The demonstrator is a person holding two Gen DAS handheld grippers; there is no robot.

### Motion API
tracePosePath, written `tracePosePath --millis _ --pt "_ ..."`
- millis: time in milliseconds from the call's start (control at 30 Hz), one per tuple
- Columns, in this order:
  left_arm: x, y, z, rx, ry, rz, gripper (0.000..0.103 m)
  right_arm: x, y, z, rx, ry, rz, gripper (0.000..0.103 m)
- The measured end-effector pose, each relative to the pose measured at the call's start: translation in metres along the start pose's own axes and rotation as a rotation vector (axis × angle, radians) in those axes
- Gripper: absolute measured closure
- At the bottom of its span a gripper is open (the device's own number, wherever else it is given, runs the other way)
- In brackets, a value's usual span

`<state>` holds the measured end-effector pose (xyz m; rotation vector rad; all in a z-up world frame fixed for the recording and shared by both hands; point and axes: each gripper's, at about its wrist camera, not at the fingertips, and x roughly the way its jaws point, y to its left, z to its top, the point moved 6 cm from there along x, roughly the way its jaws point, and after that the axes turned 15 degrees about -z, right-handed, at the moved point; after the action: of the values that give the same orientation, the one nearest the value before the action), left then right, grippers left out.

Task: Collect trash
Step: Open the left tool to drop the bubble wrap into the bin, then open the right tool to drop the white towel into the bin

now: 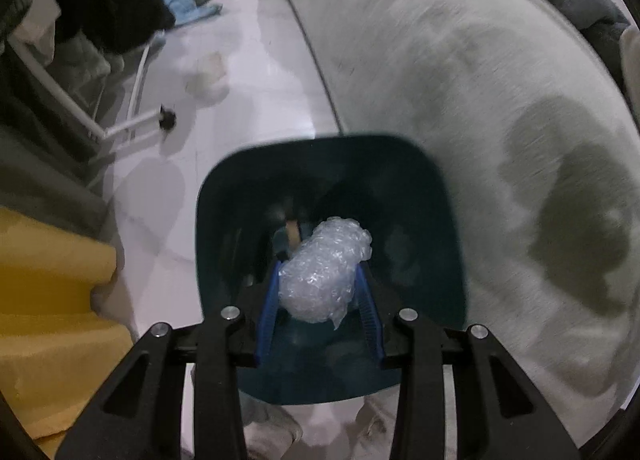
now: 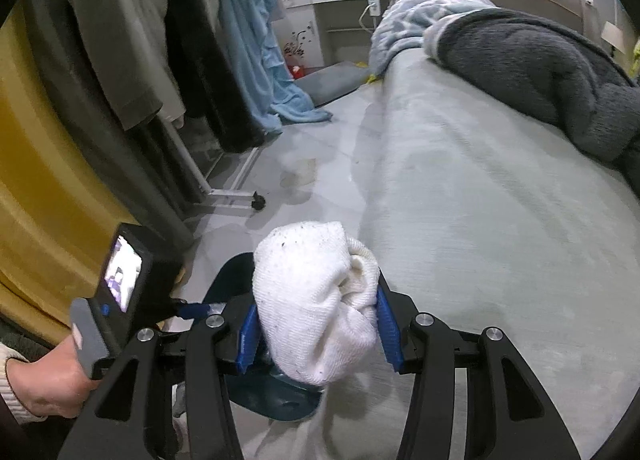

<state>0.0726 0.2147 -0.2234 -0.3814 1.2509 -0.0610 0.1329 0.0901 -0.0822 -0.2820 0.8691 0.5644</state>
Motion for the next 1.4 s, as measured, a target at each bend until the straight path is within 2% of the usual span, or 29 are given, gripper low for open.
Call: tracePosePath --millis 233,300,367,433,500,567,833,1000,1133,1300,1400 --pt "0.017 0.027 -0.023 -0.04 0.097 -0.008 0.061 0.017 0.036 -0.005 -0.046 0.037 0.035 0.053" --pt "0.016 0.029 -0.027 -0.046 0.11 -0.027 0.046 0.023 0.045 -0.007 -0.058 0.051 0.042 0.053" --pt "0.012 0.03 -0.028 -0.05 0.105 -0.046 0.039 0.03 0.051 -0.01 -0.067 0.07 0.048 0.053" --pt "0.003 0.031 -0.026 -0.041 0.09 -0.05 0.036 0.039 0.058 -0.015 -0.069 0.095 0.053 0.053" --pt "-0.007 0.033 -0.022 -0.049 0.056 -0.057 0.026 0.047 0.062 -0.02 -0.073 0.117 0.053 0.053" --pt "-0.017 0.038 -0.017 -0.073 0.015 -0.076 0.02 0.055 0.065 -0.024 -0.079 0.136 0.043 0.053" --pt "-0.06 0.054 0.006 -0.046 -0.135 -0.02 0.019 0.092 0.079 -0.043 -0.066 0.242 0.036 0.053" --pt "-0.08 0.054 0.014 -0.022 -0.213 -0.026 0.017 0.109 0.088 -0.052 -0.063 0.294 0.032 0.053" --pt "-0.098 0.05 0.021 -0.002 -0.281 -0.026 0.017 0.121 0.097 -0.061 -0.065 0.332 0.032 0.053" --pt "-0.123 0.037 0.031 0.076 -0.387 -0.002 0.017 0.134 0.101 -0.075 -0.094 0.385 0.006 0.051" --pt "-0.135 0.028 0.037 0.104 -0.438 -0.015 0.017 0.137 0.1 -0.08 -0.097 0.4 -0.003 0.051"
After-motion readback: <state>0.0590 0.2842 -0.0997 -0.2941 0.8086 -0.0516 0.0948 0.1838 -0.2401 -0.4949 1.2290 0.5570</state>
